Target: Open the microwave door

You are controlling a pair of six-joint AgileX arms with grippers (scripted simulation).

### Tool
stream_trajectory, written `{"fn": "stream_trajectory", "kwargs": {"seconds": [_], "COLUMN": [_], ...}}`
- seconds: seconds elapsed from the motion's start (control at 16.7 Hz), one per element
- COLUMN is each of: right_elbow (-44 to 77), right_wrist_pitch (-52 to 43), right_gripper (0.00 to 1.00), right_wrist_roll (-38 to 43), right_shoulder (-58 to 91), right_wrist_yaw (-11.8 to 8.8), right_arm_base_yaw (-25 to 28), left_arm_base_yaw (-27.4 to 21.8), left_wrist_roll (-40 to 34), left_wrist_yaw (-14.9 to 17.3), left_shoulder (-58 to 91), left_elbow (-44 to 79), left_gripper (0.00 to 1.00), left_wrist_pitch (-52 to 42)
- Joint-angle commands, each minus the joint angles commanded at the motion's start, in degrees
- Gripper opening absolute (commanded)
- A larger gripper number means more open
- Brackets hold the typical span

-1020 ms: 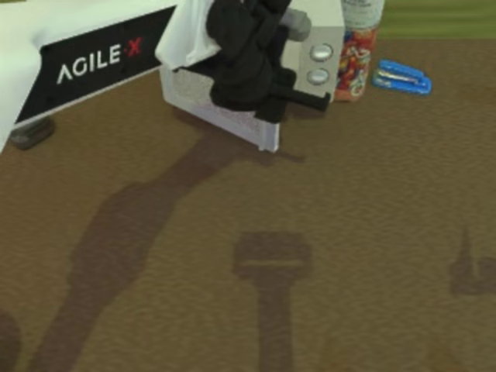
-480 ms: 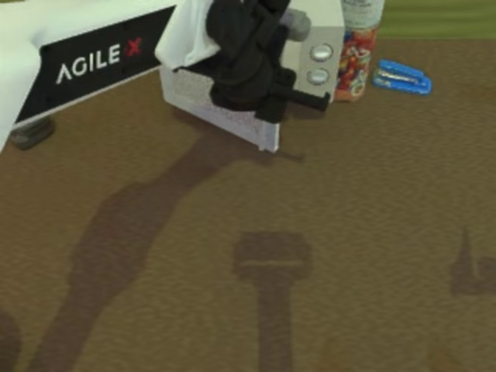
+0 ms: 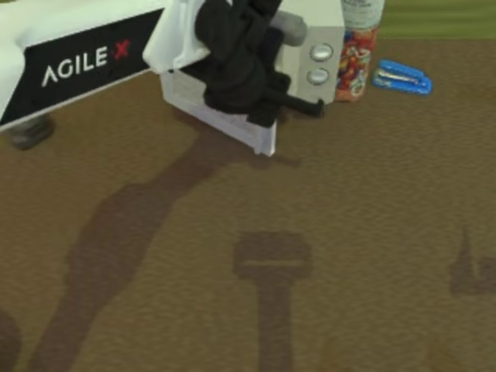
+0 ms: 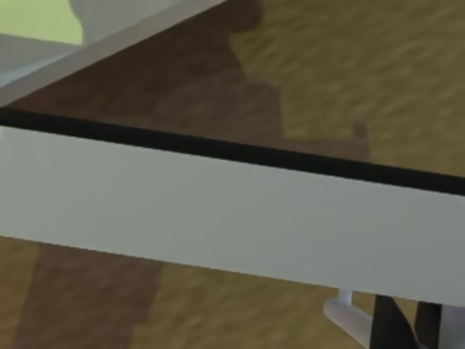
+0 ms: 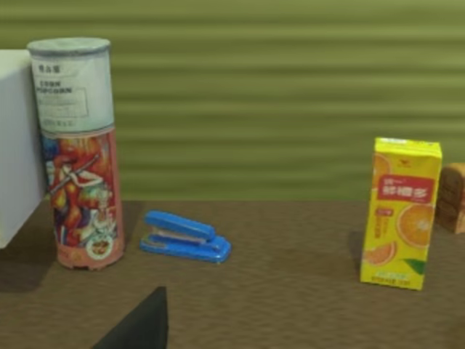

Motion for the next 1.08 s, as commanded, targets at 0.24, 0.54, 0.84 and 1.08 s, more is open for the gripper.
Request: {"fn": "stream_trajectory", "kwargs": {"seconds": [0.24,0.54,0.84,1.08], "right_elbow": [0.0,0.0,0.0,0.0], "right_wrist_pitch": [0.0,0.0,0.0,0.0], "right_gripper": [1.0,1.0,1.0,1.0], "right_wrist_roll": [0.0,0.0,0.0,0.0], "right_shoulder": [0.0,0.0,0.0,0.0], "right_wrist_yaw": [0.0,0.0,0.0,0.0], "right_arm_base_yaw": [0.0,0.0,0.0,0.0], "left_arm_base_yaw": [1.3,1.3,1.3,1.3], "left_wrist_roll": [4.3,4.5,4.5,4.5], "left_wrist_yaw": [2.3,2.4,2.4,2.4], "left_shoulder": [-2.8,-2.9,-2.9,-2.9], "left_elbow": [-4.1,-4.2,-4.2,-4.2], "left_gripper": [0.0,0.0,0.0,0.0], "left_wrist_pitch": [1.5,1.5,1.5,1.5]}}
